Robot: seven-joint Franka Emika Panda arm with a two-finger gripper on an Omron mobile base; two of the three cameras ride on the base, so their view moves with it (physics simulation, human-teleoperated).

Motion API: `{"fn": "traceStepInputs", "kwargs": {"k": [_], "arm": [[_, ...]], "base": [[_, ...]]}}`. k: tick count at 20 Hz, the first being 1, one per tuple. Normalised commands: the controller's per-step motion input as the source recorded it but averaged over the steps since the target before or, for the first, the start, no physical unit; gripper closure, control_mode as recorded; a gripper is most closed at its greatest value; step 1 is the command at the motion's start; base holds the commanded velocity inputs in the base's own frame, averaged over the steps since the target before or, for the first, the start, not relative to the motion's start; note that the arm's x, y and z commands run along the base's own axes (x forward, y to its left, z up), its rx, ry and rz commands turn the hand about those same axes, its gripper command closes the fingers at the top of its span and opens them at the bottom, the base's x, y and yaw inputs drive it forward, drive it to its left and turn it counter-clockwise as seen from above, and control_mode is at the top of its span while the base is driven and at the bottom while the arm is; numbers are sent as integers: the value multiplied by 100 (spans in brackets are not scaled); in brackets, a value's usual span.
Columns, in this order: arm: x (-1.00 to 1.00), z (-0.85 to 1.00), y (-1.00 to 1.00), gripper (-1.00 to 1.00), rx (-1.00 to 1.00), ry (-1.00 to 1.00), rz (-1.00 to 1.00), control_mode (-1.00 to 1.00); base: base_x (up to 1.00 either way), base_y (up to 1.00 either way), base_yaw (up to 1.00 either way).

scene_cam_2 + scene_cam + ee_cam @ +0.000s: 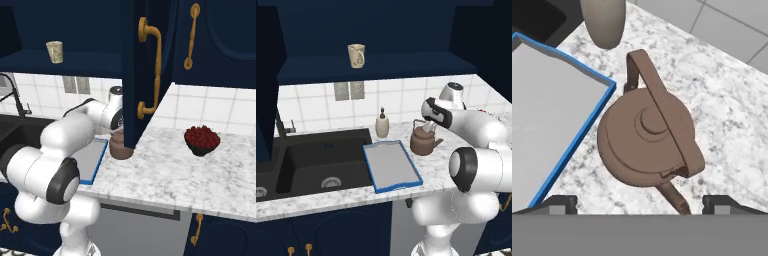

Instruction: Pick the kettle from the counter and place it on the tray. Then pick the mug from the cabinet and place it on the tray. Then close the cabinet doors.

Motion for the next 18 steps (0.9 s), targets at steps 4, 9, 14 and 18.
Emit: {"fn": "traceStepInputs", "kwargs": {"k": [4, 9, 14, 18], "arm": [[47, -4, 0, -100, 0, 0, 4, -100], [47, -14, 0, -100, 0, 0, 6, -100], [24, -34, 0, -100, 0, 0, 8, -100], [21, -28, 0, -100, 0, 0, 9, -100]], "base": [[0, 0, 0], [0, 0, 0], [0, 0, 0], [0, 0, 0]]}}
